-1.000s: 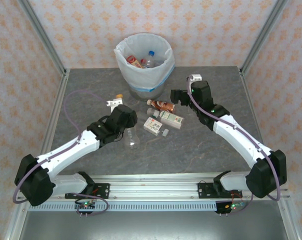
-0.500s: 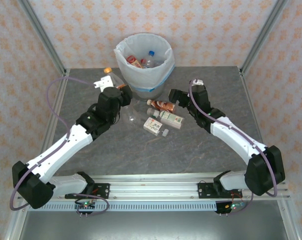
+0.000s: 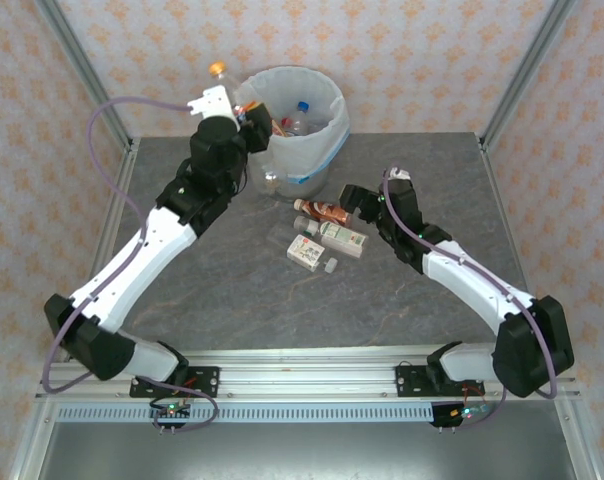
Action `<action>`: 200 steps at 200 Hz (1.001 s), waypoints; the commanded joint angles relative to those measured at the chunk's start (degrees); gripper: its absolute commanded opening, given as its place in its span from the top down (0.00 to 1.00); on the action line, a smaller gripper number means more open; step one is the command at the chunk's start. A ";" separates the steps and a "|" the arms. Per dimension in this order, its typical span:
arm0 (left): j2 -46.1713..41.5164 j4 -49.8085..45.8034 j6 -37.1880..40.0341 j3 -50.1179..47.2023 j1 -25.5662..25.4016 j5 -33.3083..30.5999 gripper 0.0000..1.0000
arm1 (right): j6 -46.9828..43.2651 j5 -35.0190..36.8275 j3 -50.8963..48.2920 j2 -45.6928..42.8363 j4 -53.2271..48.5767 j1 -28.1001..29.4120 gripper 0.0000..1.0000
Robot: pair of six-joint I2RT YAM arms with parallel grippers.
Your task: Put the plastic bottles in the bin
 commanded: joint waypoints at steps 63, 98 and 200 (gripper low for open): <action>22.21 0.75 11.31 31.20 1.96 -3.74 1.00 | -1.94 3.00 -3.79 -9.90 -3.79 0.20 0.01; 32.26 -0.73 13.01 43.44 3.11 -6.39 1.00 | -2.07 3.43 -4.78 -11.89 -4.82 0.21 0.01; 47.97 -19.09 7.31 59.55 8.89 -1.99 1.00 | -2.23 4.13 -5.91 -13.66 -5.62 0.21 0.01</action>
